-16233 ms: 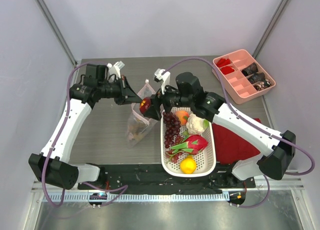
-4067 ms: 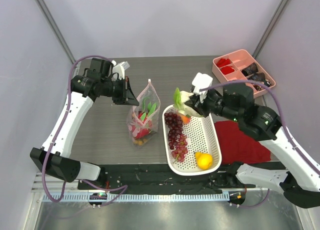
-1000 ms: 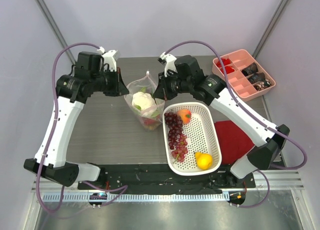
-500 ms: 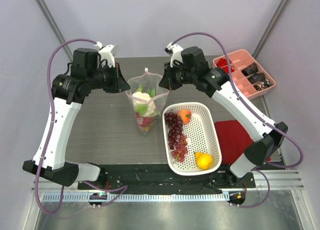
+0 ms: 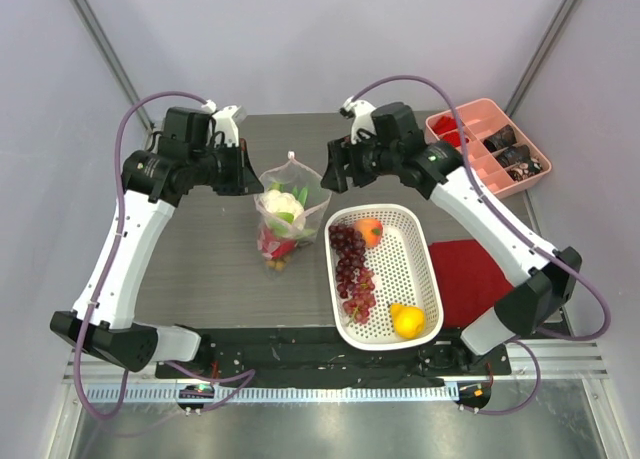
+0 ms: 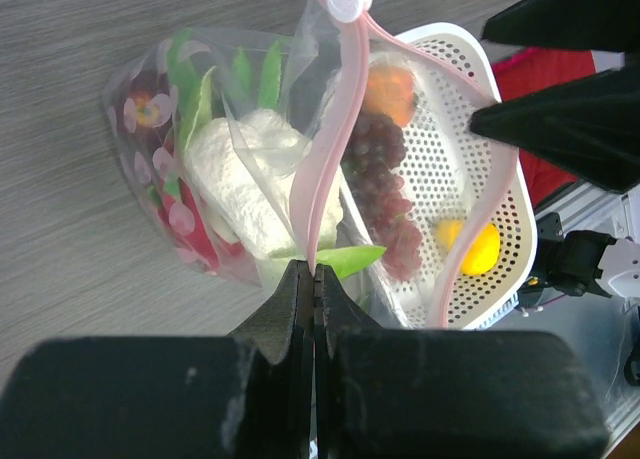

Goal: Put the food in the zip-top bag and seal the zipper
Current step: Adjust the zipper food storage bag at the center of the board, then pick up the fake fruit from the bin.

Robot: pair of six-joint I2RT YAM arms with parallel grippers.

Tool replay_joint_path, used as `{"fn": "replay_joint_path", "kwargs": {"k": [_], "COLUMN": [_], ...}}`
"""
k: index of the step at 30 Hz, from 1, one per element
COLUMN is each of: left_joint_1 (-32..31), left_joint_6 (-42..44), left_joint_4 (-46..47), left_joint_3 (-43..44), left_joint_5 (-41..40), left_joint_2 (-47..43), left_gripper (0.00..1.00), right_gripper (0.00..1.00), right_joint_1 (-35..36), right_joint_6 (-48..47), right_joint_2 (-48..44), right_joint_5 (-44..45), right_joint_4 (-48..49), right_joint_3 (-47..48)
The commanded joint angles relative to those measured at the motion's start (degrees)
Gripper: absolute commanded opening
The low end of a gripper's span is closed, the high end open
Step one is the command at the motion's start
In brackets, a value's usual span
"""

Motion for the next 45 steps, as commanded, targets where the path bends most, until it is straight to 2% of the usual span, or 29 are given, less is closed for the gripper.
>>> {"fn": "replay_joint_path", "kwargs": {"k": [1,4,9,15,22,35,38,39,41,42,44,45], "left_joint_1": [0.00,0.09,0.35,0.27,0.35,0.44,0.44,0.44,0.44,0.44,0.44,0.44], "left_joint_6": [-0.22,0.14,0.05,0.14,0.22,0.84,1.01,1.28,1.36,1.45,1.28,1.19], "left_joint_4": [2.54,2.36,2.71,2.28,2.10,2.27,2.01,1.92,1.92,1.84,1.92,2.01], "left_joint_3": [1.05,1.40,1.22,1.84,1.75,1.66,1.58,1.75,1.66,1.58,1.66,1.58], "left_joint_5": [0.28,0.27,1.24,1.33,0.80,0.45,0.45,0.36,0.27,0.27,0.36,0.45], "left_joint_2": [-0.97,-0.71,-0.79,-0.53,0.00,0.62,0.53,0.61,0.53,0.53,0.53,0.53], "left_gripper": [0.00,0.00,0.00,0.00,0.00,0.00,0.00,0.00,0.00,0.00,0.00,0.00], "right_gripper": [0.83,0.89,0.90,0.90,0.90,0.84,0.72,0.62,0.51,0.40,0.26,0.13], "right_joint_1": [-4.93,-7.14,-7.49,-7.49,-7.32,-4.33,-4.33,-4.33,-4.33,-4.42,-4.42,-4.42], "right_joint_6": [-1.78,-4.24,-7.23,-10.99,-11.81,-11.72,-11.19,-11.10,-11.02,-10.93,-10.58,-10.40], "right_joint_2": [-10.44,-16.77,-23.63,-20.22,-11.18,-1.68,-0.70,-0.88,-2.62,-3.59,-5.61,-7.80], "right_joint_5": [-2.13,-4.25,-10.04,-9.26,-10.66,-10.93,-11.02,-11.10,-10.84,-10.67,-10.58,-10.49], "right_joint_4": [1.34,2.66,9.32,17.59,24.27,29.99,30.35,30.00,29.56,28.68,27.54,25.97], "right_joint_3": [-2.92,-11.16,-27.07,-36.50,-37.05,-37.83,-37.83,-37.83,-37.92,-37.83,-37.22,-36.87]}}
